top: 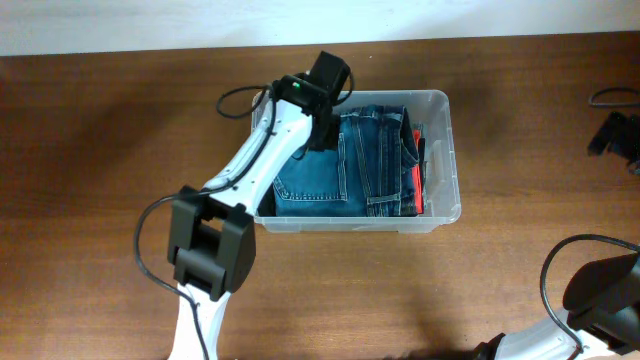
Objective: Pack container
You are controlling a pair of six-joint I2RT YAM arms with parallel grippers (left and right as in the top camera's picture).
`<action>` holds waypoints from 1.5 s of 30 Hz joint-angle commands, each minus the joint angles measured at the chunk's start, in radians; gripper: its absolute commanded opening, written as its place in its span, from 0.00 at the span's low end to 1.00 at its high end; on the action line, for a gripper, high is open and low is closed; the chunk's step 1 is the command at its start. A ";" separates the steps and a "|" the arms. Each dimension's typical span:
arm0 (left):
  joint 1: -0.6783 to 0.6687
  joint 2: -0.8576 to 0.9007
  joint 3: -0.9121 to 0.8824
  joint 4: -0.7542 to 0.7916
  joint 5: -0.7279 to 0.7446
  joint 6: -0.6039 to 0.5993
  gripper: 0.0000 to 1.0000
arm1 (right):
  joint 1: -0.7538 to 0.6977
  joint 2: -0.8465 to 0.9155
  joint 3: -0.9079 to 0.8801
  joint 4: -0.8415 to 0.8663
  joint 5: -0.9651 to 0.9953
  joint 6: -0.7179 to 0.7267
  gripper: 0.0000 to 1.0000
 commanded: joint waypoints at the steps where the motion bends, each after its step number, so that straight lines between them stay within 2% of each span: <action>1: 0.001 -0.009 0.027 -0.013 -0.010 -0.010 0.07 | -0.001 -0.011 0.017 0.000 0.009 0.008 0.98; 6: 0.014 -0.116 0.173 -0.057 -0.024 -0.010 0.07 | -0.001 -0.011 0.017 0.000 0.009 0.008 0.98; 9: 0.071 -0.218 0.223 -0.076 -0.074 -0.010 0.08 | -0.001 -0.011 0.017 0.000 0.009 0.008 0.98; 14: 0.196 -0.303 0.223 -0.117 -0.078 -0.011 0.21 | -0.001 -0.011 0.017 0.000 0.009 0.008 0.98; 15: 0.226 -0.311 0.223 -0.128 -0.078 -0.011 0.26 | -0.001 -0.011 0.017 0.000 0.009 0.008 0.98; 17: 0.286 -0.317 0.223 -0.145 -0.078 -0.010 0.47 | -0.001 -0.011 0.017 0.000 0.008 0.008 0.98; 19: 0.341 -0.317 0.223 -0.164 -0.076 -0.011 0.62 | -0.001 -0.011 0.017 0.000 0.009 0.008 0.98; 22: 0.409 -0.316 0.222 -0.198 -0.074 -0.041 0.71 | -0.001 -0.011 0.017 0.000 0.009 0.008 0.98; 23: 0.427 -0.316 0.222 -0.209 -0.075 -0.040 0.95 | -0.001 -0.011 0.017 0.000 0.009 0.008 0.98; 24: 0.443 -0.316 0.222 -0.219 -0.075 -0.040 0.99 | -0.001 -0.011 0.017 0.000 0.009 0.008 0.98; 38: 0.481 -0.316 0.222 -0.242 -0.074 -0.040 0.99 | 0.003 -0.003 0.017 0.000 0.009 0.008 0.98; 45: 0.481 -0.316 0.222 -0.242 -0.074 -0.040 0.99 | 0.127 -0.010 0.017 0.000 0.009 0.008 0.98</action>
